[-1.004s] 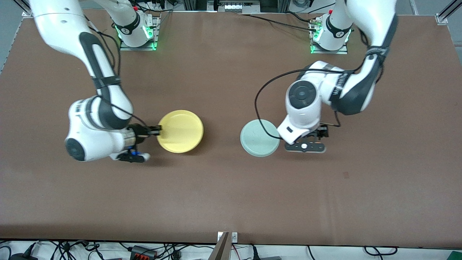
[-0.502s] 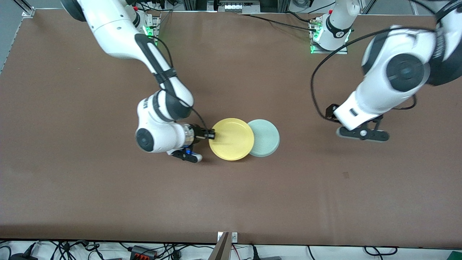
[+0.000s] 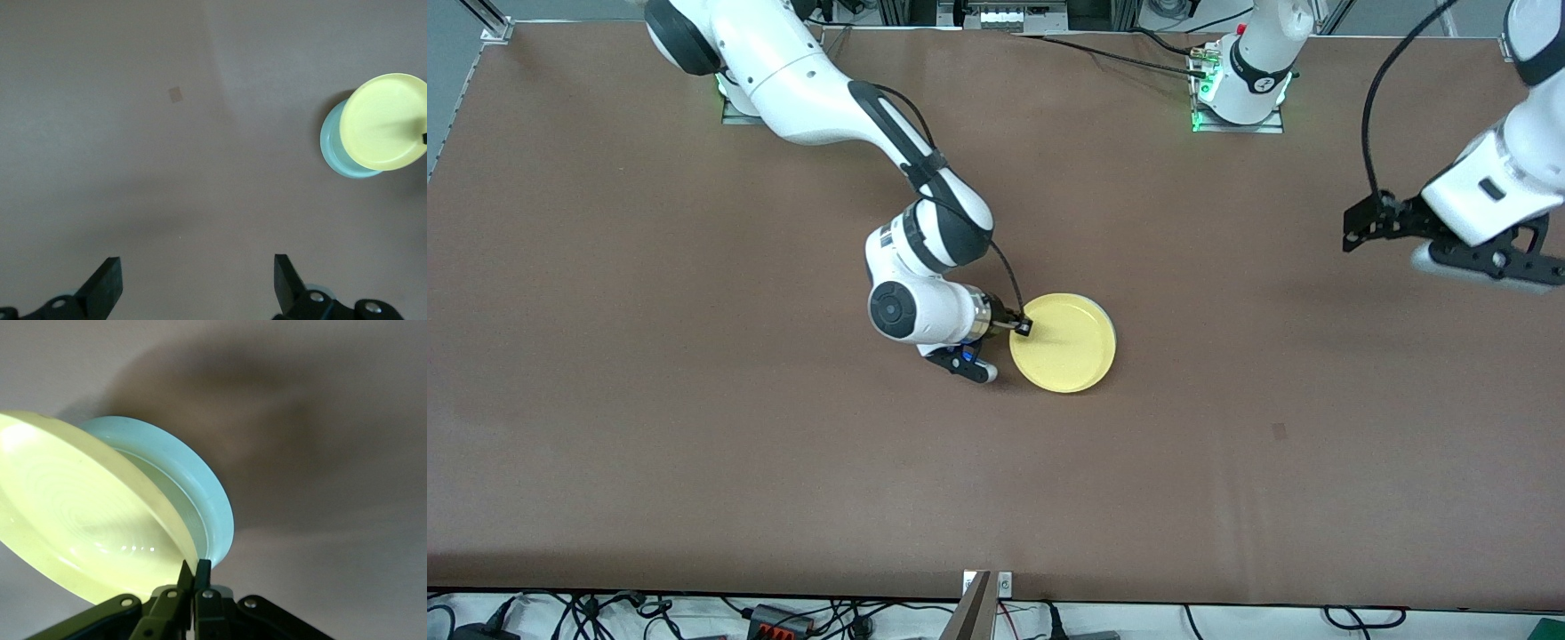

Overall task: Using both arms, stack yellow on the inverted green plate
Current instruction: 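Lower the yellow plate onto the inverted green plate with the right gripper, then open the right gripper and retract it from the stacked plates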

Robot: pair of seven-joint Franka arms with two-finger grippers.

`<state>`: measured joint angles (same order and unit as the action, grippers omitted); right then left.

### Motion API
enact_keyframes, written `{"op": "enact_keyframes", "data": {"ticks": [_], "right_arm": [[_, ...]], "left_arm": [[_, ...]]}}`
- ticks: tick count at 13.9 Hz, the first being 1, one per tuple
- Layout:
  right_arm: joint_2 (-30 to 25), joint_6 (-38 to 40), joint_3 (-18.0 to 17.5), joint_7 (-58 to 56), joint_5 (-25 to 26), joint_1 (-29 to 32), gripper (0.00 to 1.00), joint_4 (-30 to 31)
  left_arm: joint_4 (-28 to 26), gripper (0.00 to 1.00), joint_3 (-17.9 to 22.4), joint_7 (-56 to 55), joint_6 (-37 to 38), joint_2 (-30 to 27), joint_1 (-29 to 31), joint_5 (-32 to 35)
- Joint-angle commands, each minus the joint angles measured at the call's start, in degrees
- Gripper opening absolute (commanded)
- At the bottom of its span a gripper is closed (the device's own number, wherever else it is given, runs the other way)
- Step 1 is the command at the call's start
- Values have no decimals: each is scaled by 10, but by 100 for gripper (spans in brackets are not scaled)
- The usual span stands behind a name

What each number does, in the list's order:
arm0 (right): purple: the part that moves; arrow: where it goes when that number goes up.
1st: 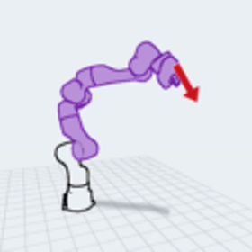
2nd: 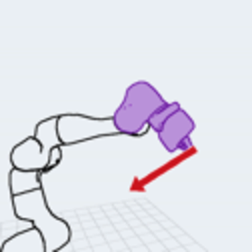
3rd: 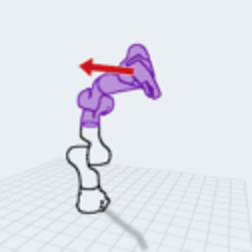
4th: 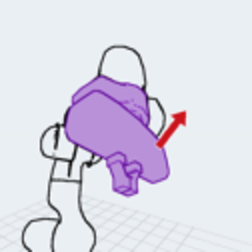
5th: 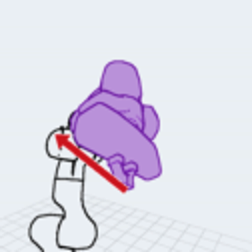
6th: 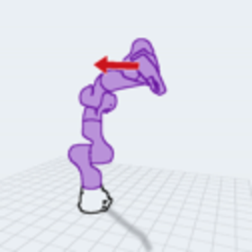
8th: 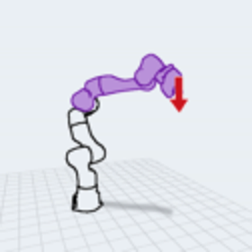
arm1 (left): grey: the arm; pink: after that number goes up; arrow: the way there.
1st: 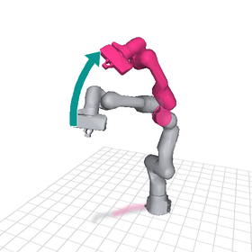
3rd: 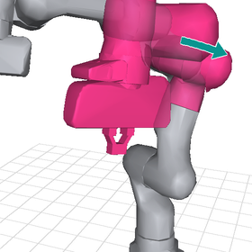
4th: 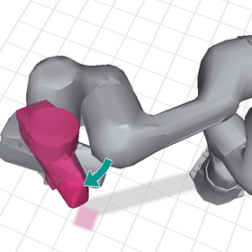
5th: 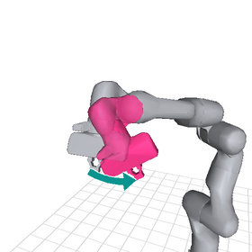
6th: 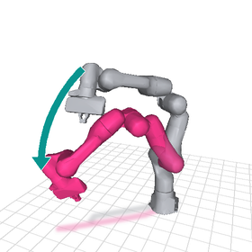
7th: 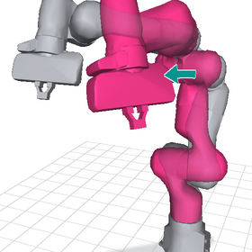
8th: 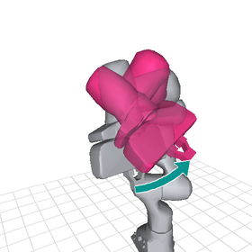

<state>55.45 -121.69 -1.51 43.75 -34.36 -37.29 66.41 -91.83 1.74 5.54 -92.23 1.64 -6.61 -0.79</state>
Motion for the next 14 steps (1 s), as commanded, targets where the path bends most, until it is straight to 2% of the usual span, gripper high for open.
{"op": "enact_keyframes", "data": {"ticks": [1, 4, 10, 11, 12, 13, 14], "right_arm": [[17, 4, 3, 27, -25, -8, 0, -23], [16, 9, 3, 30, -53, -10, 0, -19], [11, 8, 4, 34, -47, -26, 0, 12], [11, 10, 4, 35, -46, -30, 23, 14], [10, 12, 7, 36, -45, -31, 78, 14], [4, 15, 9, 40, -38, -31, 100, 14], [-7, 24, 10, 44, -17, -30, 100, 14]], "left_arm": [[-63, 100, 13, 4, -41, -46, -6, -14], [-53, 100, 6, 11, -44, -45, 7, -12], [-28, 100, -7, 10, -27, -31, 27, -9], [-23, 100, -9, 10, -26, -29, 28, -8], [-22, 100, -9, 11, -23, -27, 29, -8], [-20, 100, -14, 11, -21, -23, 35, -7], [-12, 100, -34, 11, -21, -19, 51, -7]]}}
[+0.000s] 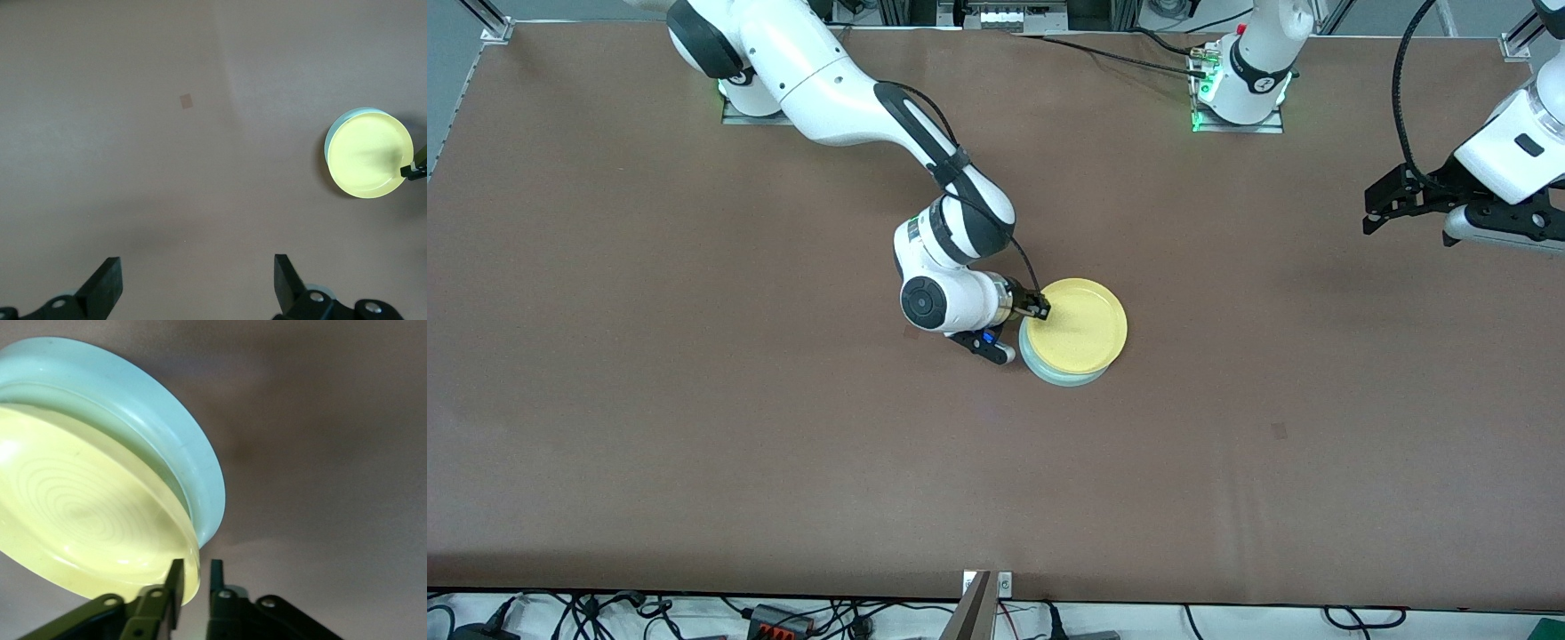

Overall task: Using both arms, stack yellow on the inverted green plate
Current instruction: 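Open the right gripper and retract it from the stacked plates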

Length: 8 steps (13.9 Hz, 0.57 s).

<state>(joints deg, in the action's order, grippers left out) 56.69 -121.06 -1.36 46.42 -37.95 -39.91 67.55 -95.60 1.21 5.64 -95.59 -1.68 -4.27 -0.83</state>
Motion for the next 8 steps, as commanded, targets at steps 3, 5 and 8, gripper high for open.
{"op": "enact_keyframes", "data": {"ticks": [3, 5, 8], "right_arm": [[-76, 86, 19, 22, 108, 11, 100, -2], [-115, 142, 42, 6, 150, 32, 100, -5], [-164, 186, 49, -62, 203, 77, 100, -5]], "left_arm": [[30, 100, -39, 9, 14, 16, 35, -5], [30, 100, -40, 8, 13, 16, 33, -6], [30, 100, -40, 4, 13, 16, 33, -6]]}}
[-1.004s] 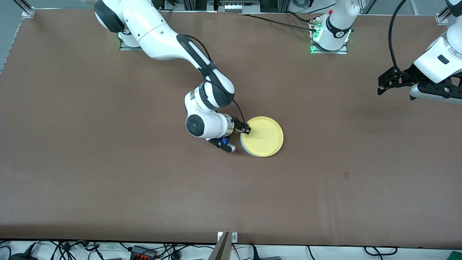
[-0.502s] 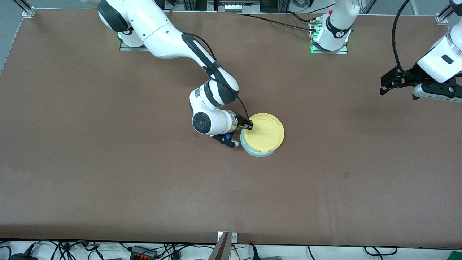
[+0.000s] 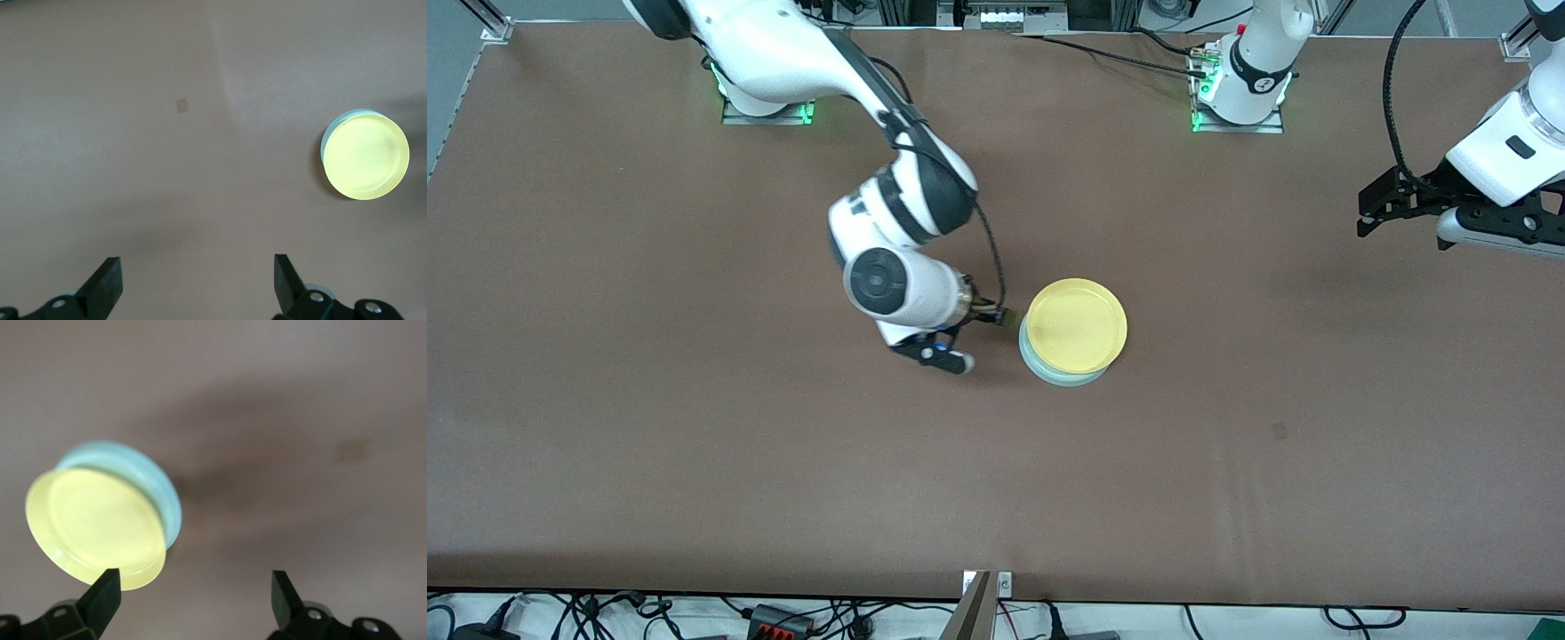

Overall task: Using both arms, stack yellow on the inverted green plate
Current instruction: 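Open the right gripper and retract it from the stacked plates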

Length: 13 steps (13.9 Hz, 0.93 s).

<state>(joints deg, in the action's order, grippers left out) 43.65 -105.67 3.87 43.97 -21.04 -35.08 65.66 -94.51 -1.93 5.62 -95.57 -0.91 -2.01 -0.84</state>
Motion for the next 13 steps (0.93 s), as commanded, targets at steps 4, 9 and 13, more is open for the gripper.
{"op": "enact_keyframes", "data": {"ticks": [4, 9, 13], "right_arm": [[-70, 73, -3, -141, 83, 107, 100, 14], [-109, 80, -4, -175, 194, 184, 100, 11], [-198, 72, -11, -255, 254, 252, 100, 91]], "left_arm": [[20, 100, -9, 4, 13, 9, 6, -5], [21, 100, -19, 3, 14, 8, 4, -5], [21, 100, -23, 3, 14, 8, 5, -5]]}}
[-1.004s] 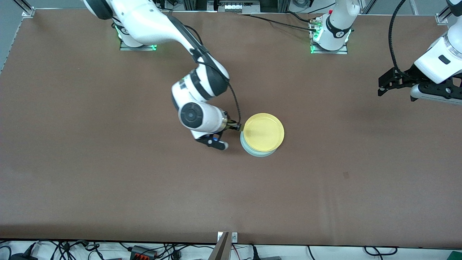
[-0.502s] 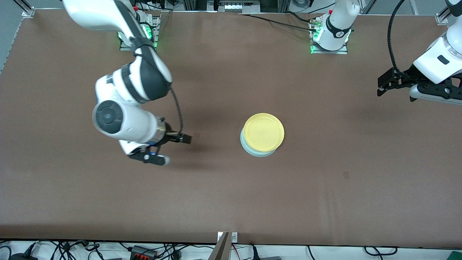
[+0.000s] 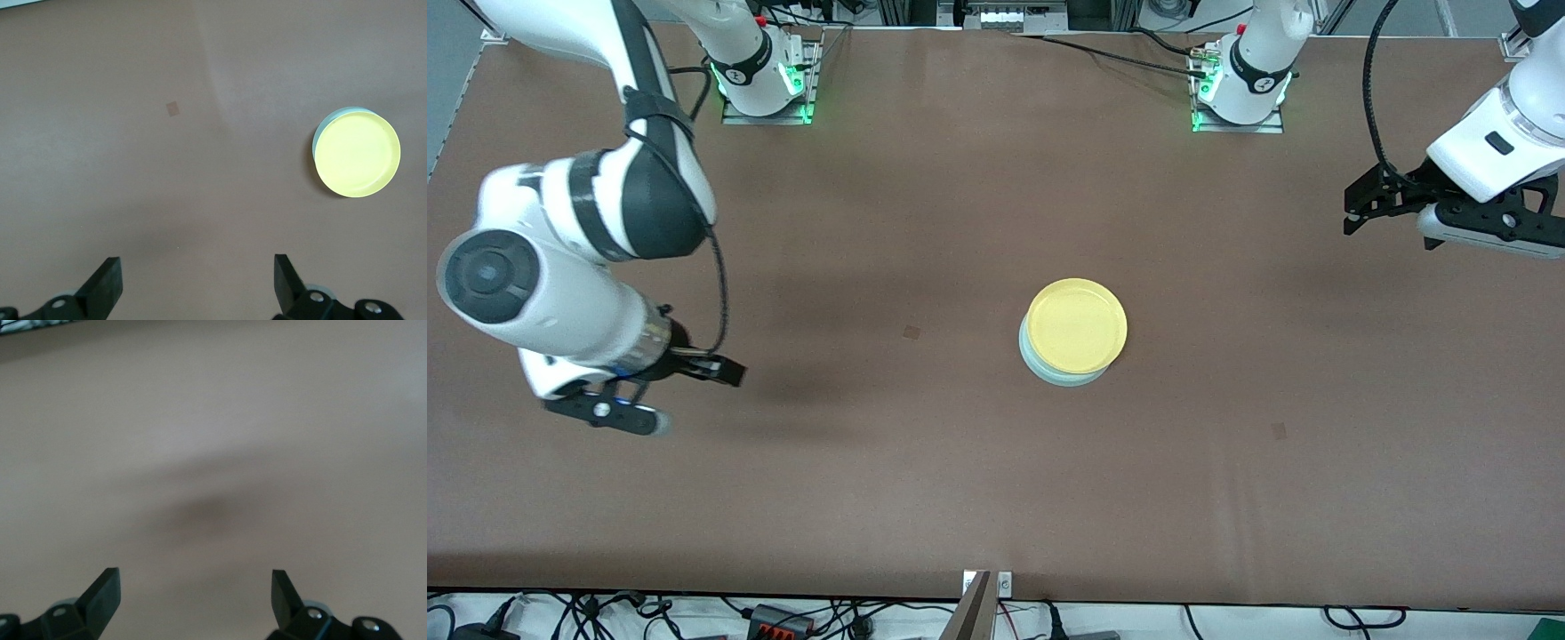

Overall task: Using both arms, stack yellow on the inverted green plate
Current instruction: 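Open the right gripper and retract it from the stacked plates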

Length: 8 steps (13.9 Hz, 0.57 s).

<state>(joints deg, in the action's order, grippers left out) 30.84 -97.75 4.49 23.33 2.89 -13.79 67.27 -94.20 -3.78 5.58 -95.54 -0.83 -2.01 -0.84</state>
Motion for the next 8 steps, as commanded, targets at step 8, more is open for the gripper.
{"op": "enact_keyframes", "data": {"ticks": [8], "right_arm": [[-184, 35, -33, -250, -39, 176, 100, 129]], "left_arm": [[18, 100, -4, 3, 13, 7, 5, -6]]}}
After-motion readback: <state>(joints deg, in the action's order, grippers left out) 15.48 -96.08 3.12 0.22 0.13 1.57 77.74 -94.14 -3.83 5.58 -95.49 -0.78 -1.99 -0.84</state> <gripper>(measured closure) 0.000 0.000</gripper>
